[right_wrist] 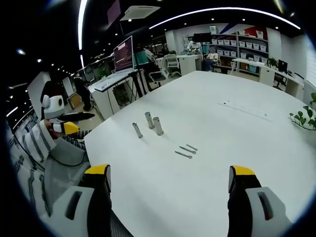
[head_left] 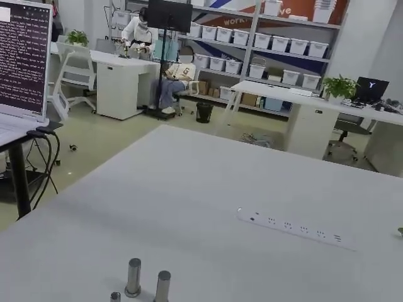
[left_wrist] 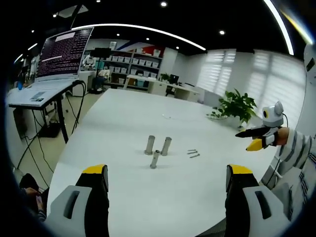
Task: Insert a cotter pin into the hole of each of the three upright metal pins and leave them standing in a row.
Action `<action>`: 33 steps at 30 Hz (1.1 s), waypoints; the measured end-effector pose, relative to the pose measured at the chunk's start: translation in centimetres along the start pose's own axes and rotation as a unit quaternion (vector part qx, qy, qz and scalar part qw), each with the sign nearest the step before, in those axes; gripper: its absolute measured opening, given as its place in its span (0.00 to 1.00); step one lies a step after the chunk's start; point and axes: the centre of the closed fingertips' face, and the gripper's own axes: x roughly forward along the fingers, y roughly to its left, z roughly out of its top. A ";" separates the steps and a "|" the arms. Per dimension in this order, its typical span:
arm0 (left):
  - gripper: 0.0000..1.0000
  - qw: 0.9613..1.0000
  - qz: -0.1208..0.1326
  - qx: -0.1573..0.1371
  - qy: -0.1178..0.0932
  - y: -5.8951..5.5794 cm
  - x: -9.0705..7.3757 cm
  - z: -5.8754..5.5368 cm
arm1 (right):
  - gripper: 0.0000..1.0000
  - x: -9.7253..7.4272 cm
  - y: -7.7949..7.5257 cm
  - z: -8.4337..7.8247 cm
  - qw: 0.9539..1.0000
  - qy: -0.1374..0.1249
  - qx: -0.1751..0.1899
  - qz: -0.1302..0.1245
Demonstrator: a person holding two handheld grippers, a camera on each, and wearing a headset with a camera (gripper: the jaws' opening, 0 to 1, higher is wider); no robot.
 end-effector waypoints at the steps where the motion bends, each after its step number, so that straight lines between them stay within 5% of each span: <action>1: 0.99 1.000 0.001 -0.014 -0.012 0.1 0.0 0.3 | 0.98 0.0 0.0 0.0 1.000 -0.001 -0.001 0.000; 10: 0.99 1.000 0.023 -0.004 -0.009 1.6 -0.6 0.4 | 0.97 0.2 -0.1 -0.2 1.000 0.006 0.006 0.005; 13: 0.99 1.000 0.026 0.011 0.007 1.8 -0.6 -0.1 | 0.97 0.2 -0.1 -0.4 1.000 0.009 0.008 0.003; 33: 0.94 0.999 0.017 0.040 0.026 1.8 -0.5 -0.2 | 0.97 -1.7 -1.9 -1.5 0.998 0.013 0.034 -0.043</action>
